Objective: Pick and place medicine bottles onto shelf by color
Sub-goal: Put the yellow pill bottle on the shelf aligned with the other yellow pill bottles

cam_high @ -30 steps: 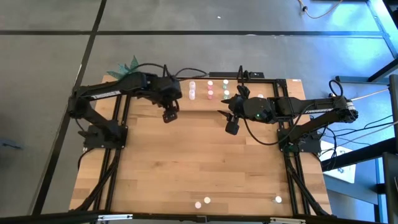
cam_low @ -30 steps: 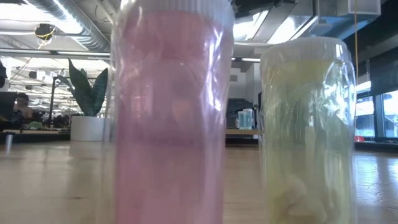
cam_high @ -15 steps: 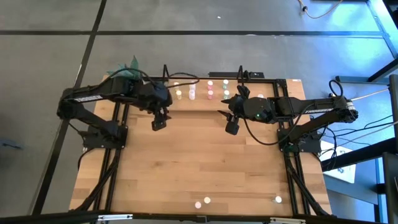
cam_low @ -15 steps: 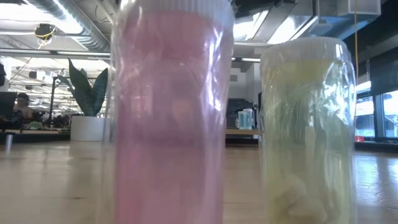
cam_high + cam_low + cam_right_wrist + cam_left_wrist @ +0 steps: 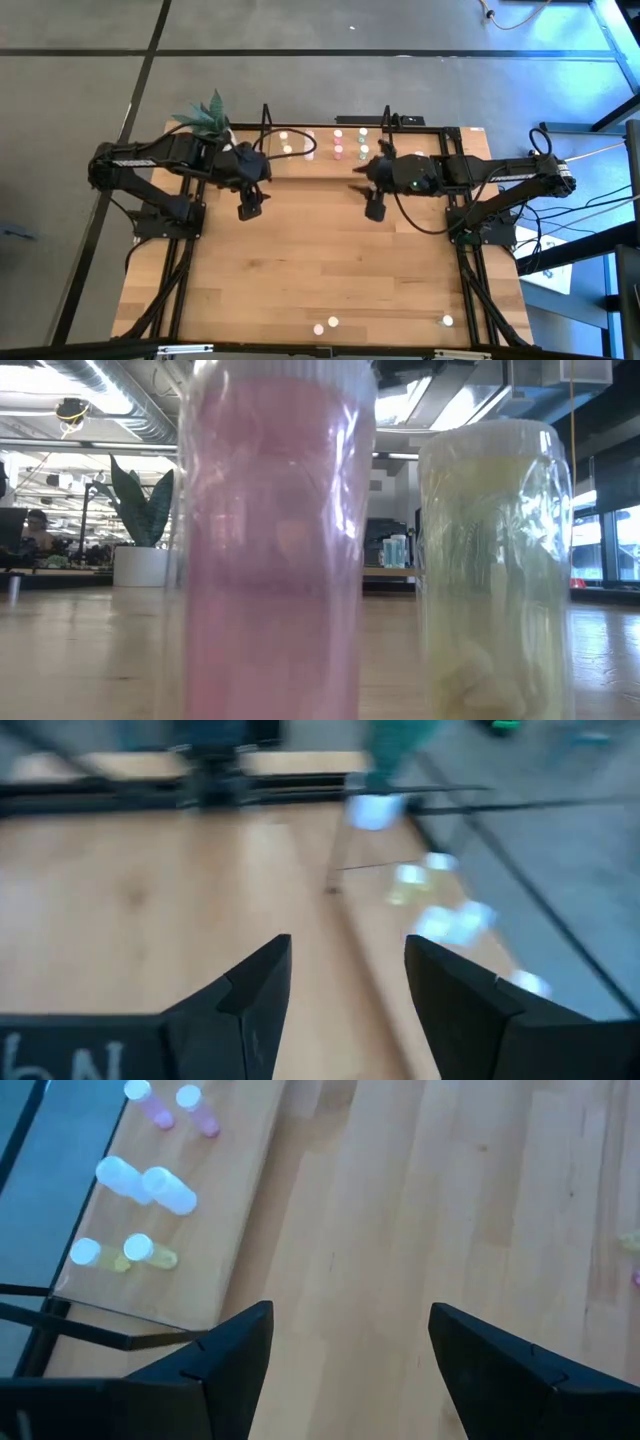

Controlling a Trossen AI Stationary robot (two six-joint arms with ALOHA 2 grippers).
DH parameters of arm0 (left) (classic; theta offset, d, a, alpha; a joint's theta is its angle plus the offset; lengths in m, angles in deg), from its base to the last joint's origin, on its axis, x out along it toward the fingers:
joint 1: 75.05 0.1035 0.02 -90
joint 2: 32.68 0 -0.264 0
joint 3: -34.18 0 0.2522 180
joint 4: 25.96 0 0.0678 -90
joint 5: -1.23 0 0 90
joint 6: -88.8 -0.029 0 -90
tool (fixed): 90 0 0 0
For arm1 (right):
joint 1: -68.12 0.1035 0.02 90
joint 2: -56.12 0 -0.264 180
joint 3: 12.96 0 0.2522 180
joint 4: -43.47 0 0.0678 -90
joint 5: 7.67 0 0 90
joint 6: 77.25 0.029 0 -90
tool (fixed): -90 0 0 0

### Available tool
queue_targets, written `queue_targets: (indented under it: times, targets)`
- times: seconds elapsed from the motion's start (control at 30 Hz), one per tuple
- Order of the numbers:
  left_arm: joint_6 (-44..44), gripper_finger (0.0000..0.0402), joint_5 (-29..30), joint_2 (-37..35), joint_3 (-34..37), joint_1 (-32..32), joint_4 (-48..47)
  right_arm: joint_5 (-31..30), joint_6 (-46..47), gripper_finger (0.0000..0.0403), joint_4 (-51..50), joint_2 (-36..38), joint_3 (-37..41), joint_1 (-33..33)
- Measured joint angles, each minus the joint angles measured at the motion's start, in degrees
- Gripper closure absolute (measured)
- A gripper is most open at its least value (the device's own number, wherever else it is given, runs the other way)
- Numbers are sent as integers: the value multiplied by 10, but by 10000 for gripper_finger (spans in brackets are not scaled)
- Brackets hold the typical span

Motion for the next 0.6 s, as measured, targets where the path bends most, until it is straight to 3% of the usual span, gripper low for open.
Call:
queue_targets:
  times: [0.1,0.2,0.37,0.6]
  targets:
    - [5,140,0,0,0,-5,-7,103,-42,205,10,-1,0,9]
    - [5,140,3,0,0,-4,-9,160,-46,205,41,-1,0,27]
    - [5,140,3,-2,0,-4,-9,173,29,205,76,-1,0,52]
    - [4,140,3,-2,0,-4,-16,159,34,205,93,-2,-4,96]
